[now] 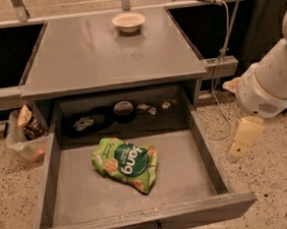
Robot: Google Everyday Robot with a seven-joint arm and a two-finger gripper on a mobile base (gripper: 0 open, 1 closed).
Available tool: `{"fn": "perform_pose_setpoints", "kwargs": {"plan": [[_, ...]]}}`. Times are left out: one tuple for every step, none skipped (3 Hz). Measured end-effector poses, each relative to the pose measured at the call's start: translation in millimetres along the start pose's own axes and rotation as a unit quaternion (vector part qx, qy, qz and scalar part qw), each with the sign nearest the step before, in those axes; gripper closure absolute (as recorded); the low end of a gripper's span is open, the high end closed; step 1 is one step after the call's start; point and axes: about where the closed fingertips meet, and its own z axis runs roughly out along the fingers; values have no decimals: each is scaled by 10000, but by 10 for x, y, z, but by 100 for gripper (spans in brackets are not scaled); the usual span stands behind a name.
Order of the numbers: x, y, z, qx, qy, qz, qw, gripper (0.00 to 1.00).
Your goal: Pick green rice chip bag from top drawer and place on counter
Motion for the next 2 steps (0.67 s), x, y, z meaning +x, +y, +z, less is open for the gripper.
{"fn": "perform_pose_setpoints", "kwargs": {"plan": [[-179, -46, 658, -14, -292, -56, 9996, 0], [-213, -124, 674, 142, -366, -50, 9992, 0]]}}
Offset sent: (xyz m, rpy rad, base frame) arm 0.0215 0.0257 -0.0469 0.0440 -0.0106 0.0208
